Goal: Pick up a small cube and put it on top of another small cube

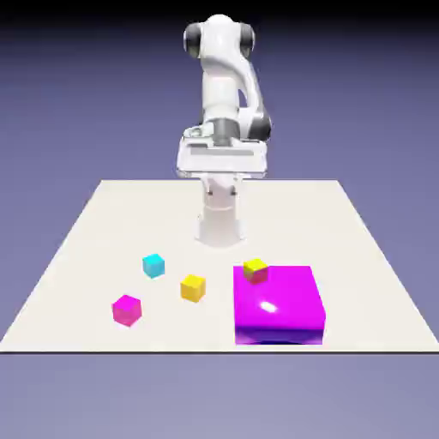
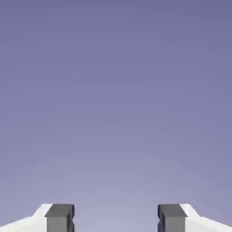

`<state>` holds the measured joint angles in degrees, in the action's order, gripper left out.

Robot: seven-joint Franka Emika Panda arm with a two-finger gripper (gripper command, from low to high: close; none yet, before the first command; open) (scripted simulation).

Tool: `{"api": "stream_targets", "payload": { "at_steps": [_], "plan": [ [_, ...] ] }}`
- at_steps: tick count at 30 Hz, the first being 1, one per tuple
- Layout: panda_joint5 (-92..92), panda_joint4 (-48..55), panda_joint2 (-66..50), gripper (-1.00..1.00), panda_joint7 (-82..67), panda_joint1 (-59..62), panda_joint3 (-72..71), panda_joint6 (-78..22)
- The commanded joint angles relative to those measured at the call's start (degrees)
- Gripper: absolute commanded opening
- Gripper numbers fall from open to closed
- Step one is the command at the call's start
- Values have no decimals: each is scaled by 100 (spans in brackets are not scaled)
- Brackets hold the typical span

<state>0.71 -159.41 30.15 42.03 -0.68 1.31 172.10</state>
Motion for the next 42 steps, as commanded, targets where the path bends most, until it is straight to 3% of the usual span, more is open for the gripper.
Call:
{"api": "stream_targets", "payload": {
  "at_steps": [1,27,32,33,38,42],
  "plan": [
    [59,133,-208,0,-36,0,109,-159],
    [1575,3557,-5581,0,-956,12,2914,-4261],
    [2109,3452,-6336,0,-1300,307,2468,-3460],
    [2109,3452,-6337,-100,-1300,308,2467,-3459],
    [1532,3488,-5507,-100,-905,43,2917,-4254],
    [1048,2711,-4676,-100,-331,389,2939,-4170]
  ]
}}
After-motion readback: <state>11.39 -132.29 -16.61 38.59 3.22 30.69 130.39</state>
